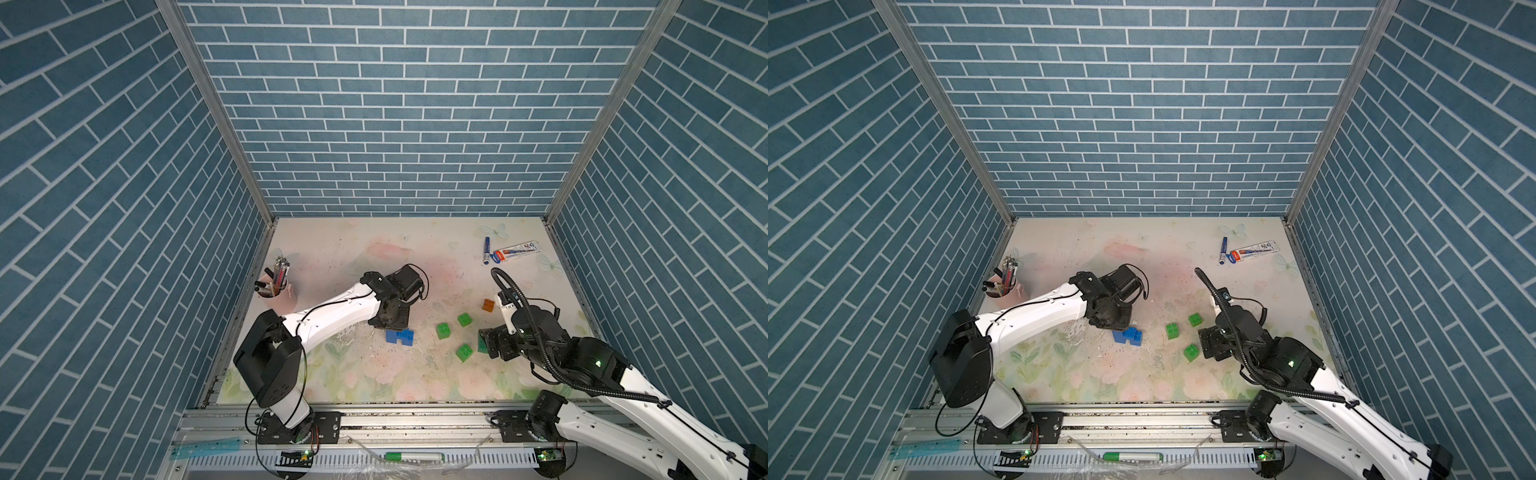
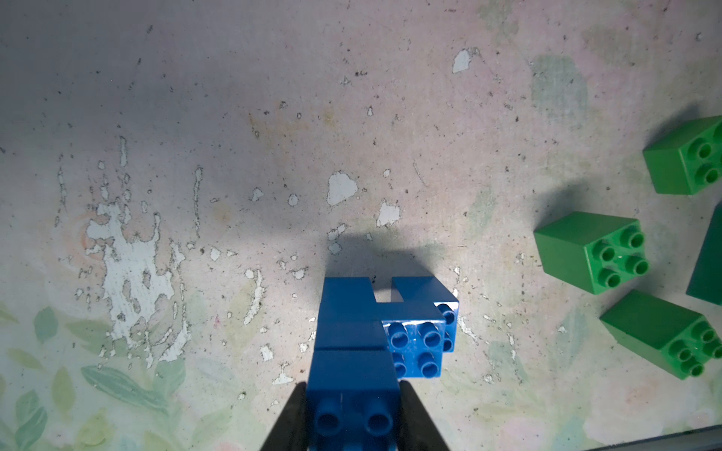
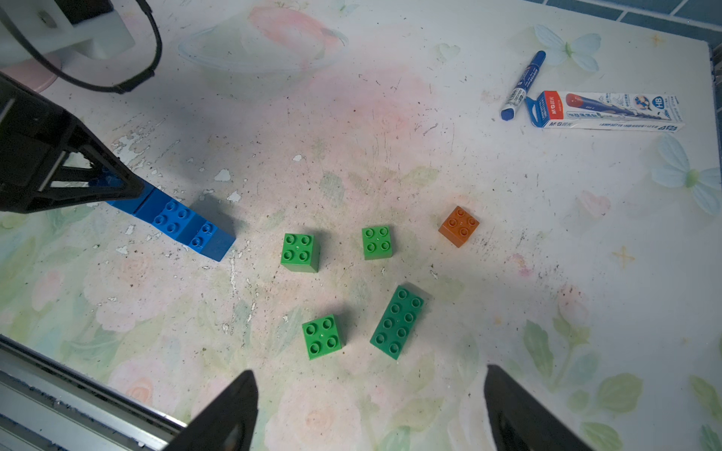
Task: Assemble the letter h with lego
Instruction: Assemble the lego brick with the lego brick.
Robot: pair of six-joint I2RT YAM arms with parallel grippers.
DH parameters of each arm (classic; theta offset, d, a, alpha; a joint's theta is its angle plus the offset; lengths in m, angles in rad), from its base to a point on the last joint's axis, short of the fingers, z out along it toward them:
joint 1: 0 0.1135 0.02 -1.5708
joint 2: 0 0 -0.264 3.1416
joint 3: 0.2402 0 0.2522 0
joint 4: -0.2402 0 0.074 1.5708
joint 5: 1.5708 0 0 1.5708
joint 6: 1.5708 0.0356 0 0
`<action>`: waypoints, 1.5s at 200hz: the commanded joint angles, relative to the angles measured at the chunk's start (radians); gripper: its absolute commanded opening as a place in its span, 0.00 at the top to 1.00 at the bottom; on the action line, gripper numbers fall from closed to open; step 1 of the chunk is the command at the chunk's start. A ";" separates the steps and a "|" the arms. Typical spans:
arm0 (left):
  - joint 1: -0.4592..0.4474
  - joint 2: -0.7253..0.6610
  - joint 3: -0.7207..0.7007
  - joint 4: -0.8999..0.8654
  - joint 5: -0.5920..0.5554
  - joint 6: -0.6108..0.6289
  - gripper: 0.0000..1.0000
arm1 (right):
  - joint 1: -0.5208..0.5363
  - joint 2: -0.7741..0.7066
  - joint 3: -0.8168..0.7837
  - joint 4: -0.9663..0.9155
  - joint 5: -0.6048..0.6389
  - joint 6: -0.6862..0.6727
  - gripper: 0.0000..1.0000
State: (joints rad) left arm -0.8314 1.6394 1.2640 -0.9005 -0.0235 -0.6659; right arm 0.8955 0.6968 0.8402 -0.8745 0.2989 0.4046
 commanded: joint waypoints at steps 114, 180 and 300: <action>-0.018 0.085 -0.107 -0.023 0.016 0.016 1.00 | -0.002 -0.001 -0.015 0.010 -0.007 0.013 0.10; -0.046 0.127 -0.196 0.051 0.037 -0.015 1.00 | -0.001 0.000 -0.015 0.010 -0.007 0.014 0.10; -0.039 0.085 -0.013 -0.070 -0.046 0.025 0.46 | -0.001 0.007 -0.015 0.009 -0.006 0.014 0.10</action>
State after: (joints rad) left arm -0.8688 1.7096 1.2564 -0.9096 -0.0605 -0.6556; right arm 0.8955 0.6979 0.8402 -0.8742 0.2909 0.4046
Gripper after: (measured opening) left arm 0.517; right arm 0.900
